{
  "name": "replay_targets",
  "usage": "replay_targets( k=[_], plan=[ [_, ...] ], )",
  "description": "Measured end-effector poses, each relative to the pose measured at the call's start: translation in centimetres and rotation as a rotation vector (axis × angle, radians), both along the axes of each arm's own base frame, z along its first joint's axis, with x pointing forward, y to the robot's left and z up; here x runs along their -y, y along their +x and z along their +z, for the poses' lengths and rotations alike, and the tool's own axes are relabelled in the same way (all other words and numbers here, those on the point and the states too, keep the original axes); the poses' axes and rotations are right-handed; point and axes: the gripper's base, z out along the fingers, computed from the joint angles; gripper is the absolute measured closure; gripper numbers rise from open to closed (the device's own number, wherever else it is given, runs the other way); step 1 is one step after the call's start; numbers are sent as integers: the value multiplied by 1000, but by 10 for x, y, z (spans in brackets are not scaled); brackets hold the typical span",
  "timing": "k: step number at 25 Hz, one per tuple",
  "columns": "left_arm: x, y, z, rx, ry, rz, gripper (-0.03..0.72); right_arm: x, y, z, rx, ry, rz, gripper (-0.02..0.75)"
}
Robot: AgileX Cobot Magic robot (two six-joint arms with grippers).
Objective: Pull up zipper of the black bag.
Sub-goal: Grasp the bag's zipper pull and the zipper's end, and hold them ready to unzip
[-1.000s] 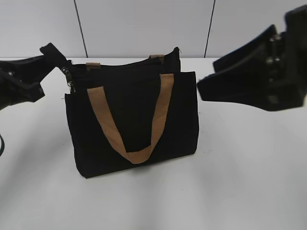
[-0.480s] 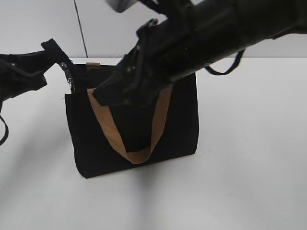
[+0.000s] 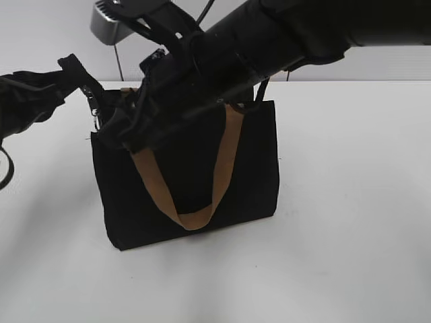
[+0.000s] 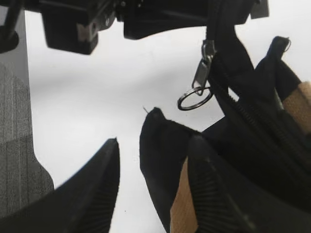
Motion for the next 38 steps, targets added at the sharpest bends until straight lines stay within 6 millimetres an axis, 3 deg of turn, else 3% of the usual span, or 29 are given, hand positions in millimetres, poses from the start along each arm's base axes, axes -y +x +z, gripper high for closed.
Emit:
replay_targets(
  k=[6, 13, 28, 32, 38],
  plan=[
    [3, 4, 6, 2, -16, -19, 697, -4, 7, 1, -17, 61, -77, 377],
    [7, 3, 10, 32, -33, -66, 697, -11, 13, -17, -110, 96, -125, 378],
    [12, 0, 18, 96, -87, -128, 698, -14, 18, -18, -163, 162, -204, 381],
    [12, 0, 18, 101, -92, -132, 698, -13, 21, -18, -149, 164, -229, 438],
    [13, 0, 18, 103, -91, -135, 698, -11, 24, -18, -126, 164, -262, 597]
  ],
)
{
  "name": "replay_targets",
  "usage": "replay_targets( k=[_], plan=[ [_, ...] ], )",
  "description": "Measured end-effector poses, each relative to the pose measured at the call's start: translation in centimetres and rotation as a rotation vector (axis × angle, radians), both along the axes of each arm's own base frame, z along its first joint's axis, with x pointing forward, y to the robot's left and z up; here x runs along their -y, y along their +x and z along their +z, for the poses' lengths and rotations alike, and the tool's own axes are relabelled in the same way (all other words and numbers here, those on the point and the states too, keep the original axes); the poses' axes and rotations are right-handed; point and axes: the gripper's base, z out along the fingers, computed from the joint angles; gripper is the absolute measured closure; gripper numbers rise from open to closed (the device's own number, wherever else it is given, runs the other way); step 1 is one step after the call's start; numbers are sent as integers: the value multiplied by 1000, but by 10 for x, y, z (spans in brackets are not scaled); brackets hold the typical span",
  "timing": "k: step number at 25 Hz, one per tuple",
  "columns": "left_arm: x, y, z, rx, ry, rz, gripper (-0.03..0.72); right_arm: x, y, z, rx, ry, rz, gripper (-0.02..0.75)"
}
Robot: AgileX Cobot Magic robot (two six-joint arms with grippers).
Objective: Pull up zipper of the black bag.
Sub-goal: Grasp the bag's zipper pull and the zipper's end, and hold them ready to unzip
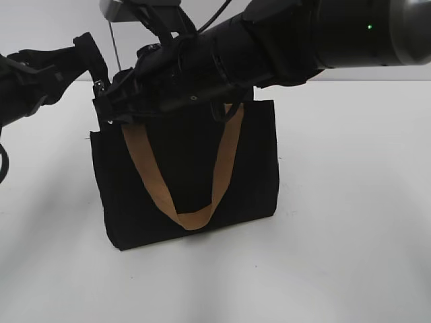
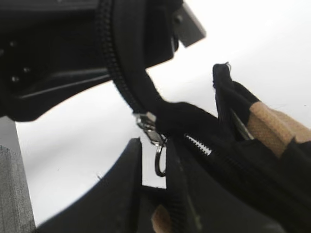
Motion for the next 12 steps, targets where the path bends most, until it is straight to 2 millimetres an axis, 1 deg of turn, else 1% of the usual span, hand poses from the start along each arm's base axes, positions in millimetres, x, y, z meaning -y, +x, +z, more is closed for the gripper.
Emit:
replay_targets(
  k=[8, 12],
  plan=[
    [0, 0, 0, 2, -1, -2, 698, 1, 2, 0, -4, 5, -33, 736],
    [1, -1, 0, 6, 11, -15, 698, 0, 1, 0, -12, 7, -20, 738]
  ],
)
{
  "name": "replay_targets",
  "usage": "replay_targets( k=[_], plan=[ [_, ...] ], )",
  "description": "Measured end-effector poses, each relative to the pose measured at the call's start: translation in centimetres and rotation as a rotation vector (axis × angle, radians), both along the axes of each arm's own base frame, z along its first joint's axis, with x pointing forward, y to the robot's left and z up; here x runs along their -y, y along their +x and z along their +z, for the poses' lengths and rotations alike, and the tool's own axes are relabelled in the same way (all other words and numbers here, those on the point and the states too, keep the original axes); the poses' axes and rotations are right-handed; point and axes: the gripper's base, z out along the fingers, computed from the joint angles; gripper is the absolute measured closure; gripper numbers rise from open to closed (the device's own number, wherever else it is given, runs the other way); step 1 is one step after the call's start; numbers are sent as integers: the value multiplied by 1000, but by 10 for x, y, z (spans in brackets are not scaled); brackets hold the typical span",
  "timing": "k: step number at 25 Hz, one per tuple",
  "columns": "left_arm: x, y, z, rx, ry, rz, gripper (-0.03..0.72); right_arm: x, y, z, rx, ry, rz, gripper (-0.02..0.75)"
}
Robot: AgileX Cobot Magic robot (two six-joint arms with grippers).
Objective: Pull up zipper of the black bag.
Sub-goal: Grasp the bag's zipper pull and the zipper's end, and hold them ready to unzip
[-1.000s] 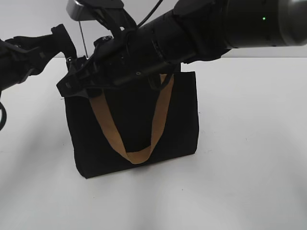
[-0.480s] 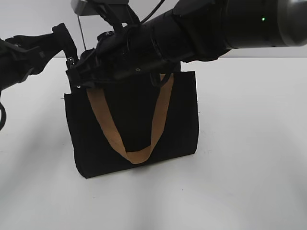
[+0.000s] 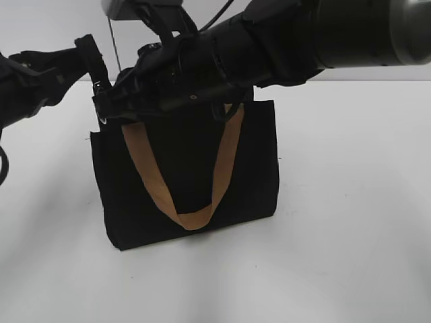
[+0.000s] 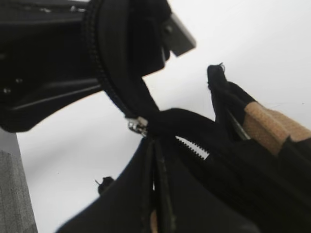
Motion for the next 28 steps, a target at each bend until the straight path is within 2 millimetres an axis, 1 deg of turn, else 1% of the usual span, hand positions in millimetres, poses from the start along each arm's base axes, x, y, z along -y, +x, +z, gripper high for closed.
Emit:
replay_targets(
  k=[7, 8, 9, 10, 12, 14, 16, 18, 20, 21, 22, 24, 26, 28],
  plan=[
    [0, 0, 0, 1, 3, -3, 698, 0, -1, 0, -4, -1, 11, 736],
    [0, 0, 0, 1, 3, -3, 698, 0, -1, 0, -4, -1, 10, 716],
    [0, 0, 0, 1, 2, -3, 698, 0, -1, 0, -4, -1, 10, 679],
    [0, 0, 0, 2, 2, -4, 698, 0, -1, 0, -4, -1, 10, 636],
    [1, 0, 1, 12, -6, -8, 698, 0, -1, 0, -5, -1, 15, 518],
    [1, -1, 3, 26, -16, -14, 698, -1, -2, 0, -4, -3, 31, 440],
    [1, -1, 4, 38, -25, -19, 698, -1, -3, 0, 0, -6, 47, 411],
    [2, -1, 5, 47, -31, -23, 698, -2, -3, -2, 0, -10, 54, 406],
    [2, -1, 5, 48, -32, -23, 698, -2, -3, -6, -5, -16, 55, 413],
    [2, -1, 5, 49, -32, -24, 698, -3, -2, -8, -9, -20, 55, 433],
    [2, -1, 5, 49, -32, -24, 698, -3, -2, -9, -11, -20, 53, 468],
    [2, -1, 5, 49, -33, -24, 698, -3, -1, -9, -8, -20, 49, 568],
    [2, -1, 6, 50, -35, -25, 698, -2, -1, -8, -5, -20, 43, 690],
    [2, -1, 5, 48, -33, -24, 698, -2, 0, -8, -4, -20, 39, 736]
  ],
)
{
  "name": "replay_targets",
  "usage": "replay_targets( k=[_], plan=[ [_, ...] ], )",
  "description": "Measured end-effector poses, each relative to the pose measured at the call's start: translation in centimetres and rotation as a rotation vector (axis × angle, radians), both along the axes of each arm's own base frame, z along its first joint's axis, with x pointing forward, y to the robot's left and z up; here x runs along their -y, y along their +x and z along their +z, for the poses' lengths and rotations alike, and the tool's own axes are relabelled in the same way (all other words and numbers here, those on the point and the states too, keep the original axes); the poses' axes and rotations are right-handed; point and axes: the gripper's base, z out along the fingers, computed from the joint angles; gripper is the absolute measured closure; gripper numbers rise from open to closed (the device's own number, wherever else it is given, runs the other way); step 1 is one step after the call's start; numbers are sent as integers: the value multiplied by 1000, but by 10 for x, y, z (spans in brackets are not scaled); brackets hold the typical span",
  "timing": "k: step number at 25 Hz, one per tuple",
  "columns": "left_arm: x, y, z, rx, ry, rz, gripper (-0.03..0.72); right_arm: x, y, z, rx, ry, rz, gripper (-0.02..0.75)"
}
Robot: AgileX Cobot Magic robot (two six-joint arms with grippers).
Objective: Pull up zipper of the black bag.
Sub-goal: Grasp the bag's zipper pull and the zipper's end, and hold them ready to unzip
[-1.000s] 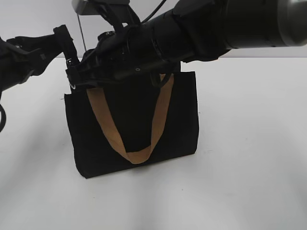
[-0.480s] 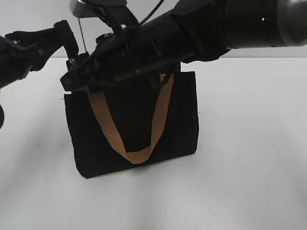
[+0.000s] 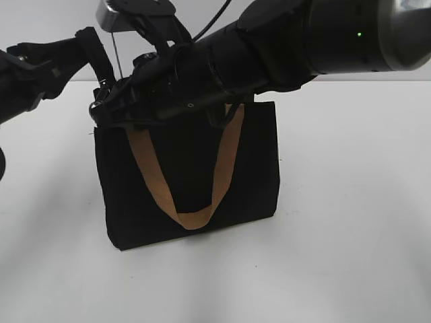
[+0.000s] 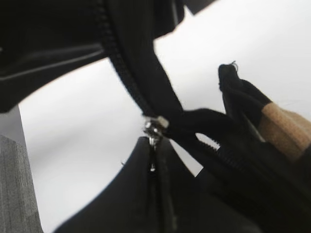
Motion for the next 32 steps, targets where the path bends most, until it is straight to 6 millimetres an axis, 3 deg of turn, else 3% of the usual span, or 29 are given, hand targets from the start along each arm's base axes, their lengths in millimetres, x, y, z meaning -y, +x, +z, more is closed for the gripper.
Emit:
replay_targets(
  k=[8, 17, 32],
  plan=[
    [-5, 3, -13, -117, 86, 54, 698, 1, -3, 8, 18, 5, 18, 738],
    [-32, 11, -24, -221, 144, 191, 698, 13, -3, 20, -13, 8, 34, 738],
    [-38, 9, -37, -340, 244, 232, 698, 40, 13, 20, -110, 34, -3, 738]
  ],
)
